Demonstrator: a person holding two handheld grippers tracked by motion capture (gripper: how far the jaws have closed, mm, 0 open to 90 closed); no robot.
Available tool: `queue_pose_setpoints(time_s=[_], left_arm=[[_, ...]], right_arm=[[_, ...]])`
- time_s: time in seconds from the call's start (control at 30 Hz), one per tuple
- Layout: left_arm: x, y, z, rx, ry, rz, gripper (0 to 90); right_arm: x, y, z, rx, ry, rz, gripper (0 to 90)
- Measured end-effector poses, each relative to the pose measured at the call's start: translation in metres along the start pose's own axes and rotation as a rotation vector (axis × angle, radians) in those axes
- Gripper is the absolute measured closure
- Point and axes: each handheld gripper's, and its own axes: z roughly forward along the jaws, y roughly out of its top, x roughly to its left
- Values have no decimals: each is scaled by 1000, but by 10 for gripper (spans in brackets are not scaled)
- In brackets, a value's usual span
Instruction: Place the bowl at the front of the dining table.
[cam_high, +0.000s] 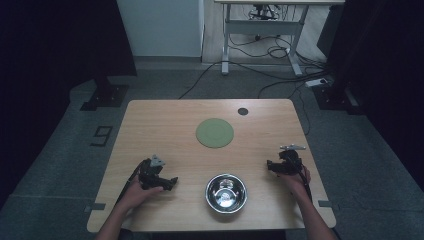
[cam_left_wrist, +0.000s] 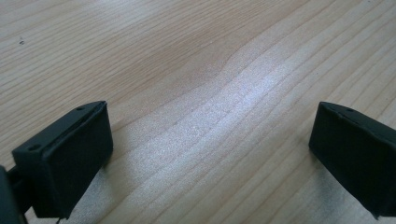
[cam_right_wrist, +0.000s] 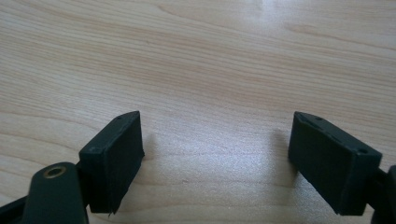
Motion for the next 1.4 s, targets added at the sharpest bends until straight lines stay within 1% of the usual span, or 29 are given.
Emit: queue_pose_setpoints(time_s=[0.13,0.17,0.33,0.4,0.53,0.7,0.83,0.9,0.93,1.0,1.03,1.17,1.3,1.4], left_arm=[[0,1,1,-2,0,0,0],[-1,1,1,-1,-2,2,0],[-1,3,3,-3,-5,4,0],[-1,4,4,-3,-5,6,0],[-2,5,5,-3,-5,7,0],[-2,5,4,-3,-6,7,0],[-2,4,4,-3,-3,4,0],[-2,4,4,-3,-1,2,0],[-3,3,3,-4,-2,0,0],[-3,3,3,-4,-3,1,0],[-3,3,3,-4,-3,0,0],[-3,3,3,-4,-3,0,0],[-3,3,3,-4,-3,0,0],[-3,3,3,-3,-3,1,0]], right_arm=[[1,2,-7,-27,10,0,192],[2,3,-9,-41,17,4,194],[4,3,-14,-53,29,1,197],[5,3,-16,-50,35,-1,197],[4,3,-18,-52,44,13,197],[6,4,-20,-57,55,14,198],[10,6,-22,-62,66,9,198],[12,6,-22,-64,74,4,200],[14,7,-23,-64,86,-1,203],[15,7,-24,-62,90,-2,206],[18,7,-26,-63,96,-8,208],[21,7,-30,-71,105,-5,208],[24,6,-36,-76,133,3,208],[25,5,-37,-80,142,10,209]])
